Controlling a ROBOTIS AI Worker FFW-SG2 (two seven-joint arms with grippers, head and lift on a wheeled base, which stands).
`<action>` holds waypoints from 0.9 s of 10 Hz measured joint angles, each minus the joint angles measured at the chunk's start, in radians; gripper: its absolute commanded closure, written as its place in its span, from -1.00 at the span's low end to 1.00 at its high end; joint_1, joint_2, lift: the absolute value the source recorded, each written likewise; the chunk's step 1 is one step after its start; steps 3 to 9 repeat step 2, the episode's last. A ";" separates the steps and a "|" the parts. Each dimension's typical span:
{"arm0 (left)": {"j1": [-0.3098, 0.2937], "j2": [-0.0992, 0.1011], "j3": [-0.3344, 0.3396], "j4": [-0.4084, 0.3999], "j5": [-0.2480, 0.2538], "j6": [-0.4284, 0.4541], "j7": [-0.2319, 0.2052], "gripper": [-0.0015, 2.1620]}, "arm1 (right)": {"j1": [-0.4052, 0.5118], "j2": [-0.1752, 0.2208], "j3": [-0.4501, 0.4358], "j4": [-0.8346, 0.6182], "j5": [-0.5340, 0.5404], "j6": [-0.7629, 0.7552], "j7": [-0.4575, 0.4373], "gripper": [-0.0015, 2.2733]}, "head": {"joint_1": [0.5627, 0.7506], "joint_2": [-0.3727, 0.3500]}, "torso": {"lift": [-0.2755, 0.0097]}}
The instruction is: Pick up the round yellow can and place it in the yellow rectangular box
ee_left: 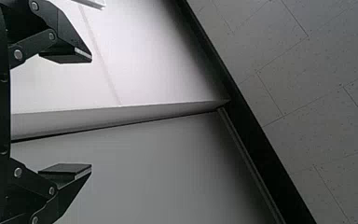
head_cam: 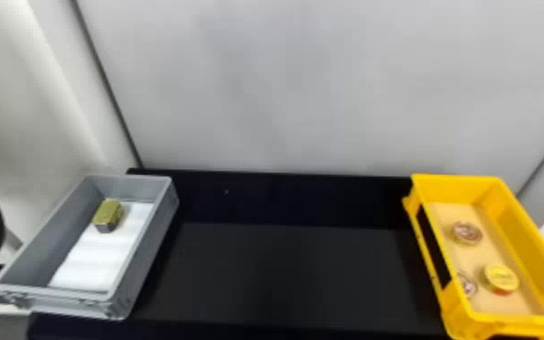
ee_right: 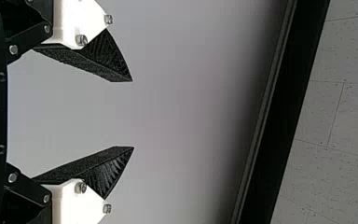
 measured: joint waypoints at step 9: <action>0.001 0.001 0.000 0.000 -0.002 0.000 -0.001 -0.62 | 0.002 0.001 -0.004 -0.008 -0.003 0.006 -0.022 -0.57 | 0.39 0.18 | 0.93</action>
